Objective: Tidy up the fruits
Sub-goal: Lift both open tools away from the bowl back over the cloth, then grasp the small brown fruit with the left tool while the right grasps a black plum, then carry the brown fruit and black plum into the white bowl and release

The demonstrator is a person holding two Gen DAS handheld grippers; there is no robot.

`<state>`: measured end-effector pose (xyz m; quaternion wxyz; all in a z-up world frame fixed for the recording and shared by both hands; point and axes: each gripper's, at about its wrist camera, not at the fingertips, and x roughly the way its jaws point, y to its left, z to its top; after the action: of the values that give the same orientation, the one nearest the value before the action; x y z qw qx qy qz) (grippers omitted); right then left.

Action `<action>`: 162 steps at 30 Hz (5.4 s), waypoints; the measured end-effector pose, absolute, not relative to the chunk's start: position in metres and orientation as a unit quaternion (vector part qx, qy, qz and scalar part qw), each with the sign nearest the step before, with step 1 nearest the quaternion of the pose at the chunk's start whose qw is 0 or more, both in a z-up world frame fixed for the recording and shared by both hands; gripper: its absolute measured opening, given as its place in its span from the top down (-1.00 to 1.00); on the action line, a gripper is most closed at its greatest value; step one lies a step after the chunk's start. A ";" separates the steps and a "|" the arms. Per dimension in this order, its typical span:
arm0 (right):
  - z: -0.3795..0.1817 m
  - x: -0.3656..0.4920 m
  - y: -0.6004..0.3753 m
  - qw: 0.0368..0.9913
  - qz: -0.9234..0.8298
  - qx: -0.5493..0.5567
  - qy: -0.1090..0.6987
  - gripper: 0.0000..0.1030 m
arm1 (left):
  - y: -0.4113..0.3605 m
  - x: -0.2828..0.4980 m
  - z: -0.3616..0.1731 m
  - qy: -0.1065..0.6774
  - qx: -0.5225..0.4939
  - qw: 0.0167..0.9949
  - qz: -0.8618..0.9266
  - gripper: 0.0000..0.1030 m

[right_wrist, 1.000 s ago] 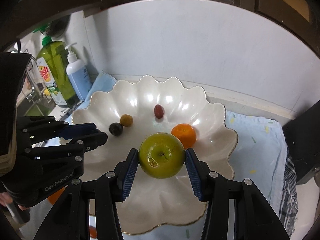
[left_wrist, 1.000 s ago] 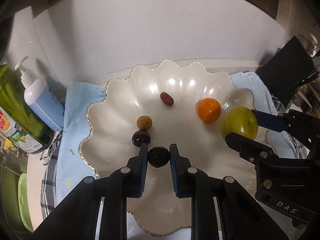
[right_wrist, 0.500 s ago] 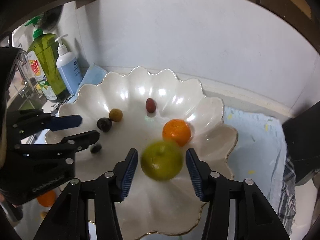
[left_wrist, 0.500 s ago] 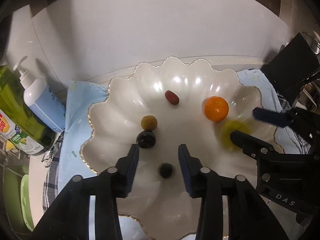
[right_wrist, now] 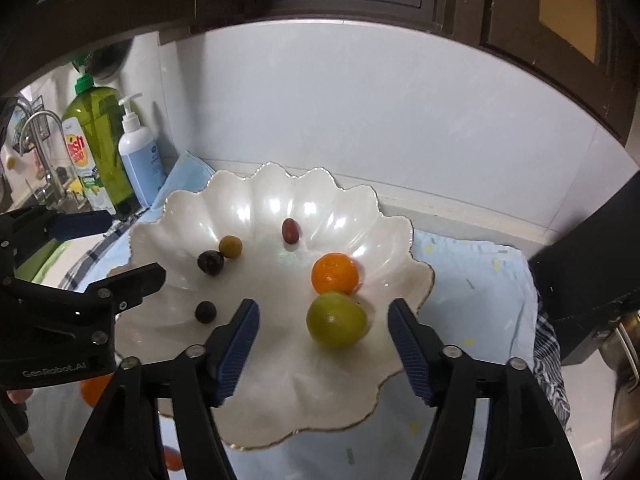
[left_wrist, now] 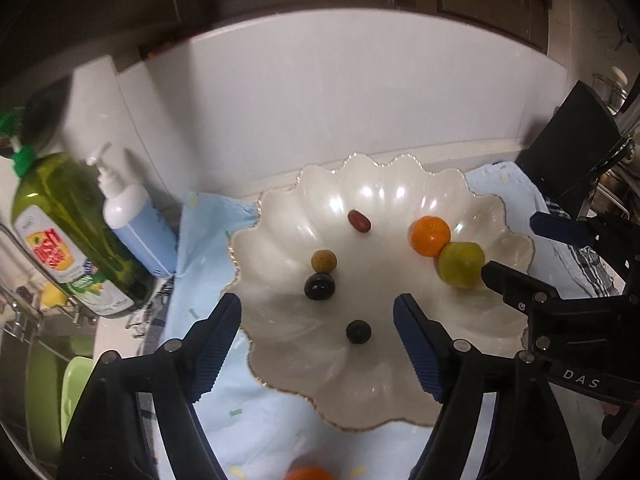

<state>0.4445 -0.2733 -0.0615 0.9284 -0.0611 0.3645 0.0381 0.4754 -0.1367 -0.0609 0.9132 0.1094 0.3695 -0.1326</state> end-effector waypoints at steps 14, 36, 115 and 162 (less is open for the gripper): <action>-0.025 0.385 -0.253 0.944 0.064 -0.049 0.321 -0.38 | -0.100 0.405 -0.023 0.327 0.075 0.929 -0.153 -0.64; -0.037 0.315 -0.212 0.936 0.108 -0.069 0.329 -0.38 | -0.059 0.331 -0.041 0.325 0.095 0.934 -0.112 -0.70; -0.143 0.304 -0.183 0.854 0.220 -0.052 0.468 0.43 | -0.080 0.333 -0.152 0.427 0.108 0.875 -0.201 0.57; -0.039 0.355 -0.232 0.944 0.146 -0.020 0.294 0.43 | -0.101 0.377 -0.050 0.295 0.088 0.936 -0.169 0.57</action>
<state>0.3547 -0.2322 -0.0387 0.9444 -0.0205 0.2940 0.1458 0.3766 -0.1012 -0.0500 0.9363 0.0881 0.2951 -0.1685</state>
